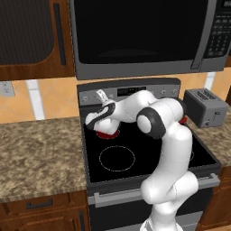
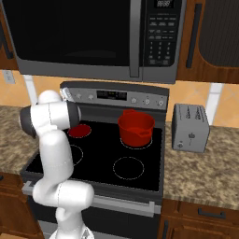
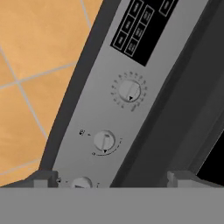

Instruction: Turn off the rear left burner of the stove.

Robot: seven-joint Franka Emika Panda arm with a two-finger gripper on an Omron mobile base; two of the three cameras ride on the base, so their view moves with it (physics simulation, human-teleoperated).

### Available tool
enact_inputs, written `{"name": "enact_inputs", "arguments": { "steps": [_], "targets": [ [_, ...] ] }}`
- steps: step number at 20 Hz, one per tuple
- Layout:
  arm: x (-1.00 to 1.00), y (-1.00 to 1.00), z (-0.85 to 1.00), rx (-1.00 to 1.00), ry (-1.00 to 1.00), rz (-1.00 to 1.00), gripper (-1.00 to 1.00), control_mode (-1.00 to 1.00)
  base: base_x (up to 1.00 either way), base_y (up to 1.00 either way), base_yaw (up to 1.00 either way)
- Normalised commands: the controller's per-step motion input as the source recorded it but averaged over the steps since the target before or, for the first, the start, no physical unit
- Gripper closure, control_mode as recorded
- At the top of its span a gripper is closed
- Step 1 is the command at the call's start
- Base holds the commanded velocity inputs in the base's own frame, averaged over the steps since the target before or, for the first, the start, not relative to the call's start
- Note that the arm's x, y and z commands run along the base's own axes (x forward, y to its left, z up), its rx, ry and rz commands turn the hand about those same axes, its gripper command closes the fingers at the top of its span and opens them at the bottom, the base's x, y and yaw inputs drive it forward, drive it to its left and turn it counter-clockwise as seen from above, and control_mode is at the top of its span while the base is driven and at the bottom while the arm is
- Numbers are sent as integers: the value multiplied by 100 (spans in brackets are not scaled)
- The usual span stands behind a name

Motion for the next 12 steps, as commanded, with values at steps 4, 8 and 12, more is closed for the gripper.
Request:
{"name": "enact_inputs", "arguments": {
  "steps": [4, 8, 12],
  "targets": [
    [17, 0, -13, 0, 0, 0, -100, -100, 0, 0, 0],
    [30, 0, -6, 0, 0, 0, -100, -100, 0, 0, 0],
    [28, 4, -3, 0, 0, 0, -100, -100, 0, 0, 0]
  ]
}}
